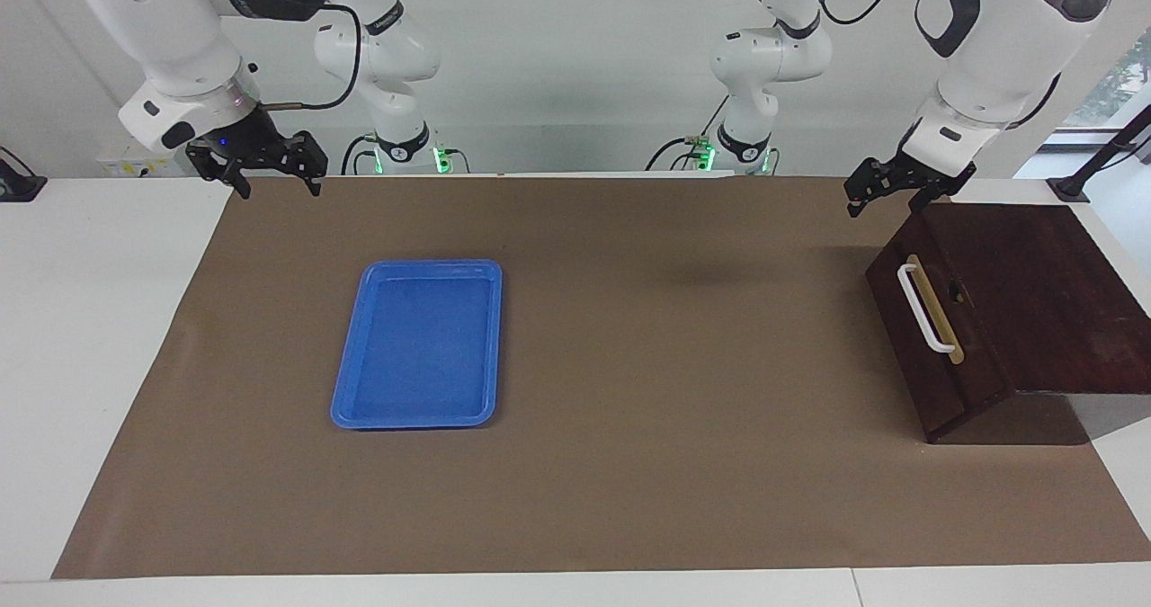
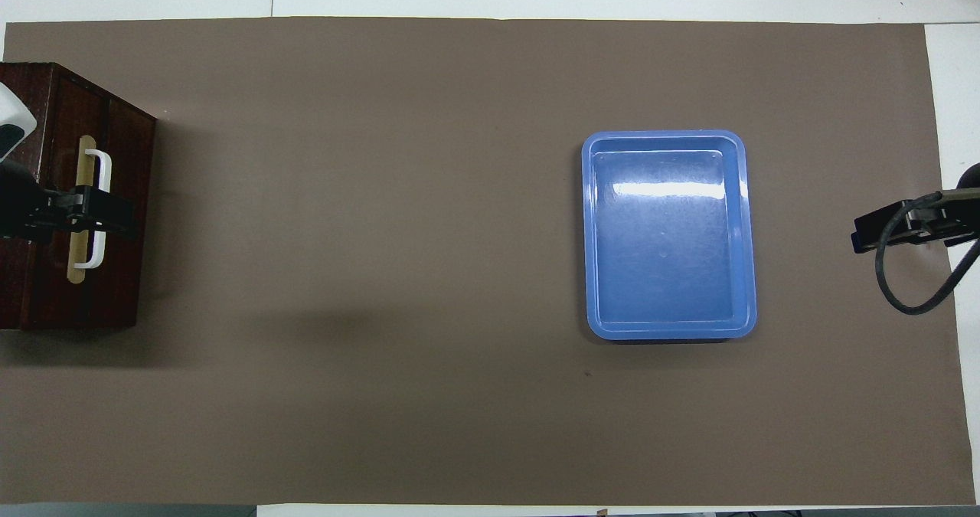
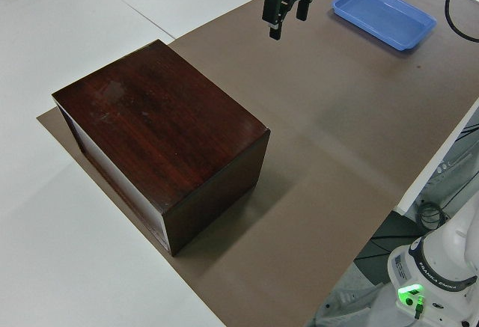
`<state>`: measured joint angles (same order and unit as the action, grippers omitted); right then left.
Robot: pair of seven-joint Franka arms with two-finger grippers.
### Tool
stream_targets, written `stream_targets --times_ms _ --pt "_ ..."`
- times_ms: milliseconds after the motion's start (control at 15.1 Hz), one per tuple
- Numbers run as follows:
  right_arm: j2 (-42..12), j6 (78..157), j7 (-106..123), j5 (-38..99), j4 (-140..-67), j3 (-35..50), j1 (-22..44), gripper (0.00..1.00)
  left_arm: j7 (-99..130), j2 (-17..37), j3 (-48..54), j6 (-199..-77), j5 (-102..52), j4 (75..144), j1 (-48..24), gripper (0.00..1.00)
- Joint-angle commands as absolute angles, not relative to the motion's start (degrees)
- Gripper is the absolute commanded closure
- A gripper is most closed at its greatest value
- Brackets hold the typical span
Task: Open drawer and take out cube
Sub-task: 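Pull the drawer handle outward with the left gripper to open the drawer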
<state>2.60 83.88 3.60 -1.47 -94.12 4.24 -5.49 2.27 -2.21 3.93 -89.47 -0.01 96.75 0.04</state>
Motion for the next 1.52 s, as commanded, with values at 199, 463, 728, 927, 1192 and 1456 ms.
stream_targets --times_ms 199,463,728,927,1192,1456 --pt "3.3 83.8 4.7 -2.2 -94.5 4.8 -6.2 0.00 2.5 -2.5 3.3 -88.8 -0.9 96.2 -0.9 0.00" --pt "3.3 83.8 4.7 -2.2 -94.5 4.8 -6.2 0.00 1.9 -2.9 3.2 -95.5 1.0 99.7 -1.4 0.00" --pt "3.3 83.8 4.7 -2.2 -94.5 4.8 -6.2 0.00 1.8 -0.3 3.3 -103.9 12.5 102.9 -2.5 0.00" --pt "3.3 83.8 4.7 -2.2 -94.5 4.8 -6.2 0.00 3.0 4.2 3.3 -112.0 18.7 105.5 -2.4 0.00" --pt "3.2 83.8 4.7 -2.2 -94.5 4.8 -6.2 0.00 6.2 8.2 3.2 -119.5 24.0 107.0 -1.5 0.00" --pt "3.2 83.8 4.7 -2.2 -94.5 4.8 -6.2 0.00 6.5 8.0 2.9 -125.1 24.0 111.1 0.3 0.00"
